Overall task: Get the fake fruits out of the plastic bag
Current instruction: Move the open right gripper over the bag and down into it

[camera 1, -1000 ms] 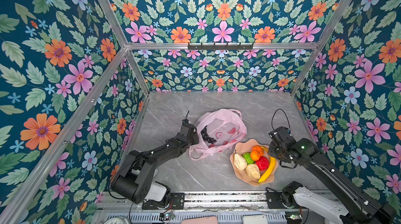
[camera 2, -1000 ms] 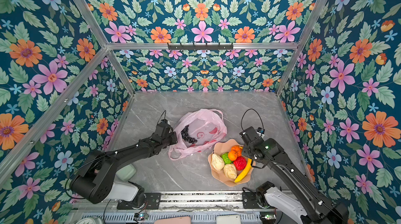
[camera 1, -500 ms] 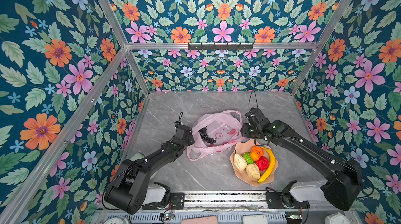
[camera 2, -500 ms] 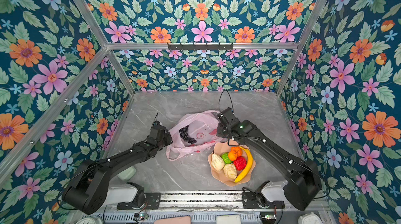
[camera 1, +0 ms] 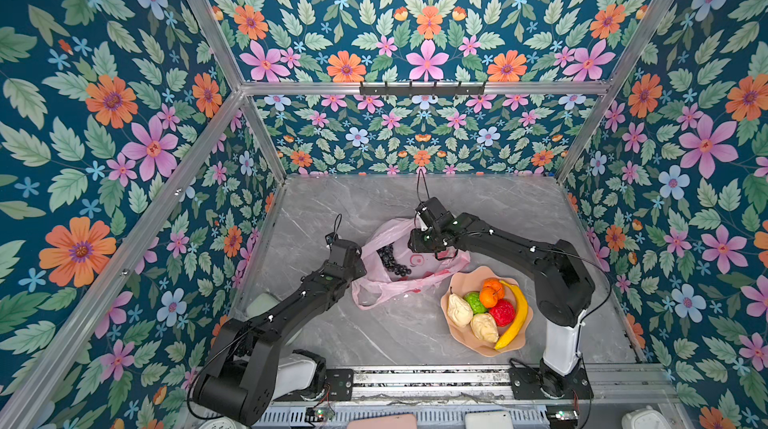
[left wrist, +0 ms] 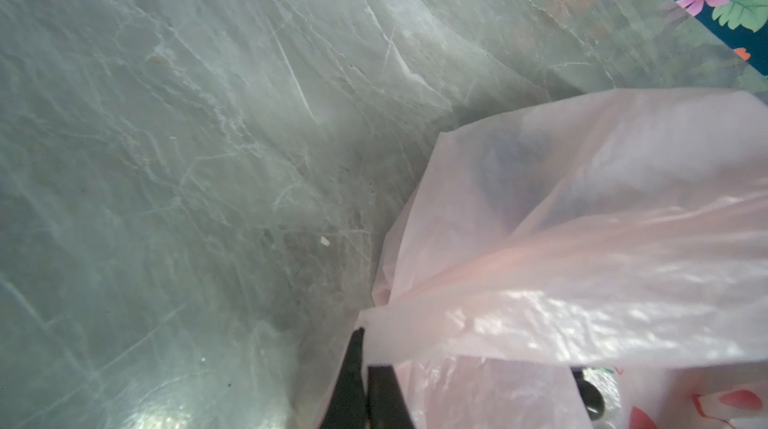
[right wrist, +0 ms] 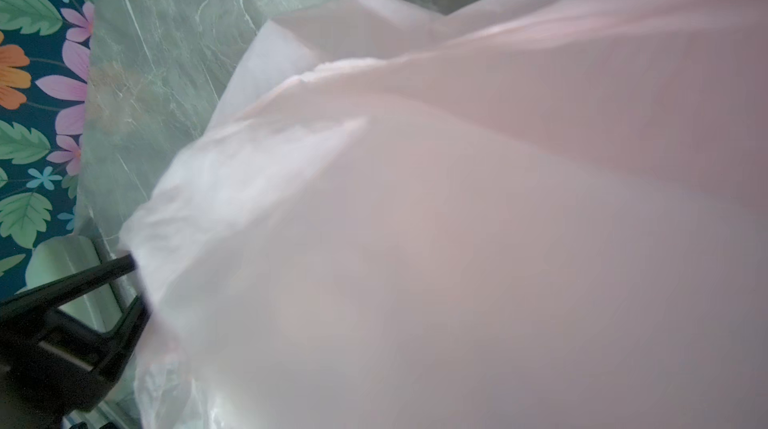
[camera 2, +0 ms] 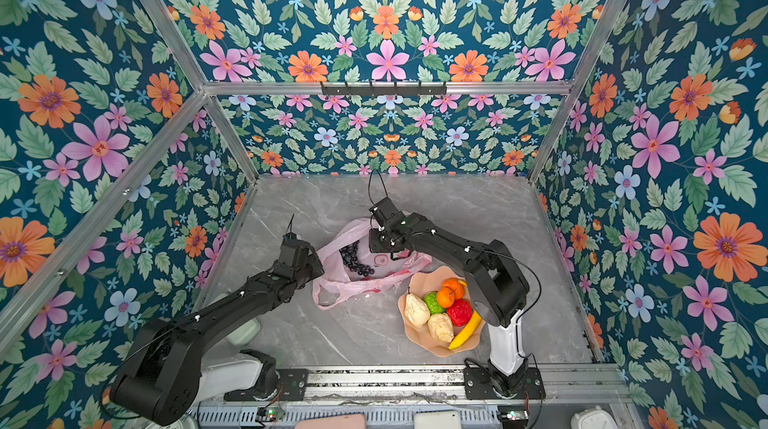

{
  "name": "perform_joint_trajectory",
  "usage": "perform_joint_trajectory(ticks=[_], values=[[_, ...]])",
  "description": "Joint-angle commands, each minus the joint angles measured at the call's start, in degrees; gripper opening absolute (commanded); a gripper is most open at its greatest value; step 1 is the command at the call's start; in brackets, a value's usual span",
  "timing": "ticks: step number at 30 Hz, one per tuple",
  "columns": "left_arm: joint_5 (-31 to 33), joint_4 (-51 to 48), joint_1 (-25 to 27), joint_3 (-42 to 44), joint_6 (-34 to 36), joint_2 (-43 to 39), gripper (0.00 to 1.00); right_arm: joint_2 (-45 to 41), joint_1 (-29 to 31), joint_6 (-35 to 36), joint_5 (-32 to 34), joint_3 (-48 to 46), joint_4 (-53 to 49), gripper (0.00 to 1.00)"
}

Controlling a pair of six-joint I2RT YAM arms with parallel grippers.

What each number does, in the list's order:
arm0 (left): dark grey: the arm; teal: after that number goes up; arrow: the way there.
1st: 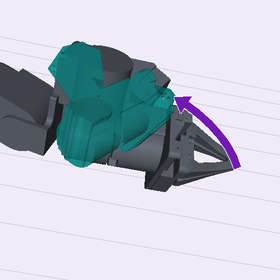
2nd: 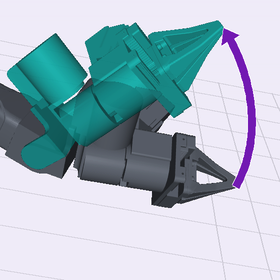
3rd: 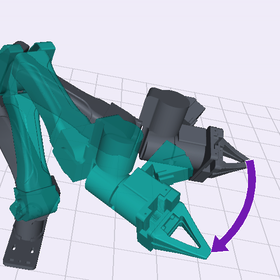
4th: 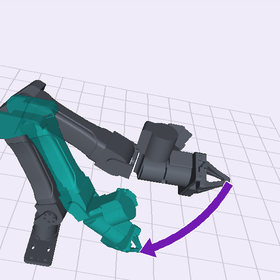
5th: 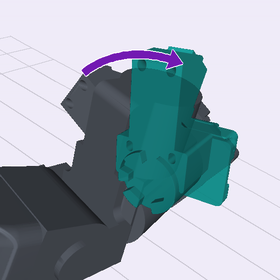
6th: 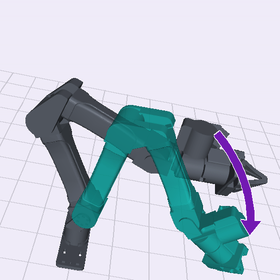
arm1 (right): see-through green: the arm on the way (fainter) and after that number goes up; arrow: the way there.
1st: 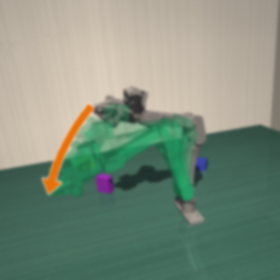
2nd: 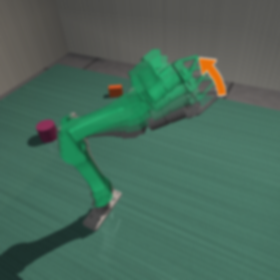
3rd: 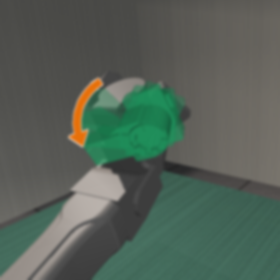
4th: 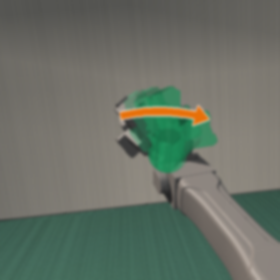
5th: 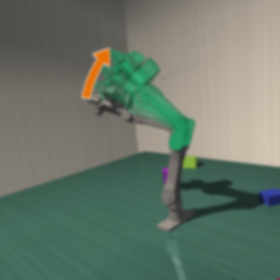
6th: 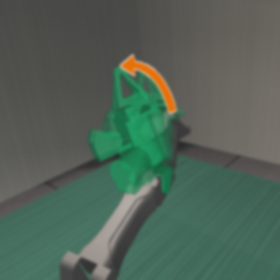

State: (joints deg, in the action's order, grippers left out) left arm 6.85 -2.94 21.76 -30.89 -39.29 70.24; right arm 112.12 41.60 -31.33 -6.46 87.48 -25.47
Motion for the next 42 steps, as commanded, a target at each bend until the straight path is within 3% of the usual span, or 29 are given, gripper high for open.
perform_joint_trajectory(ticks=[1,8,19,30,34,36,42], values=[[1.9,-3.0,-0.6,0.9,-1.2,-1.6,0.00,2.5,0.6,2.2,-3.1,2.6,3.2,0.48],[0.0,-2.8,-1.2,-0.2,-0.8,-1.6,0.00,8.2,2.9,5.4,-4.5,7.9,5.8,0.57],[-3.2,-3.3,-2.9,-6.7,2.7,0.6,0.00,16.4,5.0,10.0,-1.0,20.6,2.7,0.60],[-5.5,-1.9,-3.1,-3.9,2.8,0.6,0.00,19.5,5.3,9.5,0.9,24.9,-0.5,0.61],[-6.9,-0.9,-3.1,-2.6,2.5,1.0,0.00,21.1,5.6,10.1,1.4,26.4,-0.6,0.66],[-6.9,-0.9,-3.1,-2.5,2.5,1.0,0.00,22.3,5.9,10.4,1.6,27.7,-1.1,0.80],[-6.9,-0.7,-3.1,-1.7,2.5,0.9,0.00,26.0,6.4,10.5,1.1,31.8,-3.2,0.81]])
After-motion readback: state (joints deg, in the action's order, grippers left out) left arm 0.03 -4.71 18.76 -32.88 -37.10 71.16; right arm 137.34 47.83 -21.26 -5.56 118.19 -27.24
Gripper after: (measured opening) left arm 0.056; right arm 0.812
